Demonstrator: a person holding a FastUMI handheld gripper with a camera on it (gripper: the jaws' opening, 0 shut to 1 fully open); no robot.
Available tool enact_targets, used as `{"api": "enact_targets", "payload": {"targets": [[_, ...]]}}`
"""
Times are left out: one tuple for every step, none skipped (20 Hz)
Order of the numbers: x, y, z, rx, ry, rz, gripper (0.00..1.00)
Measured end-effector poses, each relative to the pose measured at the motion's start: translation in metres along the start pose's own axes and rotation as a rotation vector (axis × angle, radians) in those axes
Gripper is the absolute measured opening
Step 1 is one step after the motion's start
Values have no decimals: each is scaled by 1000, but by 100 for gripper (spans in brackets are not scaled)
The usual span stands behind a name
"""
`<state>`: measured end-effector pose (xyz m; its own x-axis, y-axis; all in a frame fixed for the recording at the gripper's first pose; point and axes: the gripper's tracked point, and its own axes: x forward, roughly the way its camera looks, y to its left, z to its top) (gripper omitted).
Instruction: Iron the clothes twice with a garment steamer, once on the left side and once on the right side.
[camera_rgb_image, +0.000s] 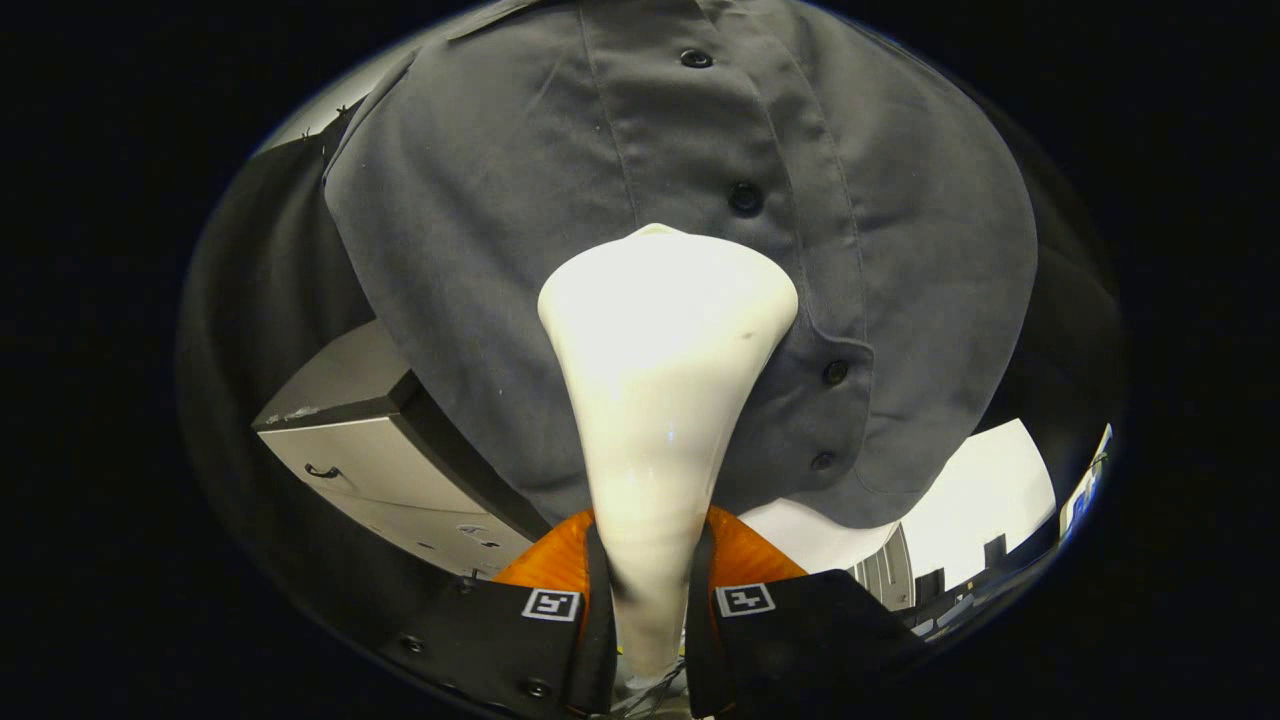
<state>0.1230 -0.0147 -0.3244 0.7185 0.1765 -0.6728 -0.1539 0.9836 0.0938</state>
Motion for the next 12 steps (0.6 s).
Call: {"api": "enact_targets", "payload": {"targets": [[1, -2, -4, 0, 8, 0, 35], [4, -2, -9, 0, 16, 1, 36], [6, -3, -13, 0, 22, 2, 35], [9, -3, -18, 1, 29, 3, 35], [10, -4, -23, 3, 37, 3, 36], [12, -4, -28, 5, 45, 3, 36], [15, -4, -33, 7, 55, 2, 36], [16, -5, -39, 9, 63, 2, 36], [18, -6, -44, 11, 72, 1, 36], [20, -6, -50, 14, 81, 0, 35], [22, -7, -55, 17, 90, 0, 35], [24, -7, -61, 19, 98, -1, 36]]}}
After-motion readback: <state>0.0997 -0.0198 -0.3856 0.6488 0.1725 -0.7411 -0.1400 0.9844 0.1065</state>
